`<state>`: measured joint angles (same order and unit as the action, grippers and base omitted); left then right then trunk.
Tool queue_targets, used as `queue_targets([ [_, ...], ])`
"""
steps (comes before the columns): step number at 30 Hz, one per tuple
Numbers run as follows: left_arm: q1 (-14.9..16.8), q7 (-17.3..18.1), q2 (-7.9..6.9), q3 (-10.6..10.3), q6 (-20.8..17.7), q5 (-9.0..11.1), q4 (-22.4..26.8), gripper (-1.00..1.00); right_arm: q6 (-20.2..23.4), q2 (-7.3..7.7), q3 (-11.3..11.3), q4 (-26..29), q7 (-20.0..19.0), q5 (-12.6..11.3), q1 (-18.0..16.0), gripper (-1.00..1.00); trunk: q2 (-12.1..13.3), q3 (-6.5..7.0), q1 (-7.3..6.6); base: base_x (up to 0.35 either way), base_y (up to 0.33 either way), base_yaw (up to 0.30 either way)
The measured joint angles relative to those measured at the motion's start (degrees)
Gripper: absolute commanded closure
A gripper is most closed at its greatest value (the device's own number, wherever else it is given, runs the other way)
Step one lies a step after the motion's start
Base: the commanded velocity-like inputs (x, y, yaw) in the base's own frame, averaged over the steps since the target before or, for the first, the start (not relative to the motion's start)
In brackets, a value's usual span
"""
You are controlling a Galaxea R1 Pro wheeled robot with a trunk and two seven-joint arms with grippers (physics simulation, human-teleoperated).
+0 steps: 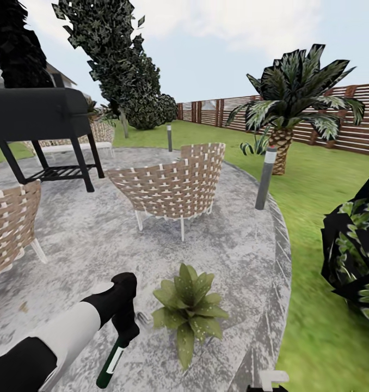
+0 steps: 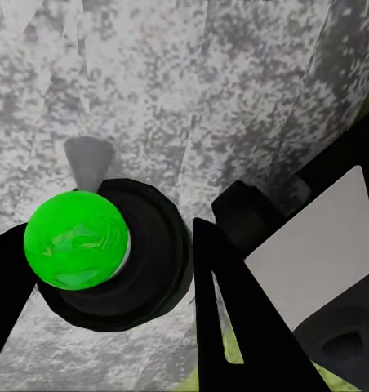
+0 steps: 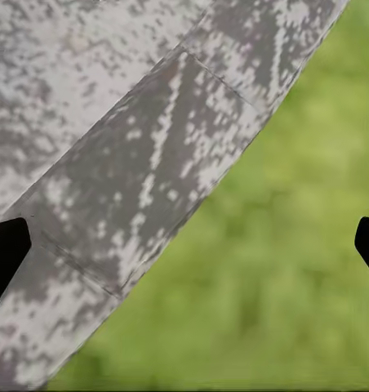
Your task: Pick up the pesticide atomizer in the garden and spray insectifuge to fully cover both potted plants in the garden.
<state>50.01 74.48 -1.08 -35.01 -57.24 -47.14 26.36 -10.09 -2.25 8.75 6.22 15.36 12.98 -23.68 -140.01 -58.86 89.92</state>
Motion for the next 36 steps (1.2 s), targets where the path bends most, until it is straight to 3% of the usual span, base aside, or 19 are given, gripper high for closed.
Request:
queue_targets([
  [3, 0.24, -0.21, -0.05, 0.01, -0.02, 0.0, 0.01, 1.0, 0.0, 0.0, 0.0, 0.0, 0.0, -0.01, 0.0, -1.0, 0.0, 0.0, -0.01, 0.215, 0.279, -0.266],
  [7, 0.27, -3.34, 0.18, -0.03, -0.06, 0.03, 0.03, 1.0, -0.01, 0.0, 0.0, -0.01, 0.03, 0.0, -0.01, -1.0, 0.0, 0.0, 0.0, 0.138, 0.149, -0.141],
  [18, -0.01, -3.95, -0.12, -0.01, -0.06, -0.02, 0.04, 1.0, -0.01, 0.21, -0.01, 0.04, 0.09, 0.01, -0.02, -1.0, 0.0, 0.0, 0.01, 0.005, 0.005, -0.004],
  [20, 0.04, -6.94, -0.03, 0.01, -0.07, 0.04, 0.04, 1.0, -0.01, 0.02, 0.0, 0.08, 0.12, -0.01, -0.01, -1.0, 0.0, 0.0, 0.01, -0.027, 0.0, 0.0],
  [34, 0.14, -7.03, -0.03, 0.14, -0.22, 0.03, 1.33, 1.0, 0.06, 0.09, 0.0, 0.0, 0.06, -0.05, 0.0, -1.0, 0.0, 0.2, 0.01, -0.126, 0.242, -0.239],
  [36, 0.17, -7.13, -0.01, 1.35, -0.22, 0.04, 1.45, 1.0, 0.12, -0.01, 0.08, 0.05, 0.08, -0.18, 0.0, -1.0, 0.0, 0.12, 0.01, -0.001, 0.306, -0.202],
])
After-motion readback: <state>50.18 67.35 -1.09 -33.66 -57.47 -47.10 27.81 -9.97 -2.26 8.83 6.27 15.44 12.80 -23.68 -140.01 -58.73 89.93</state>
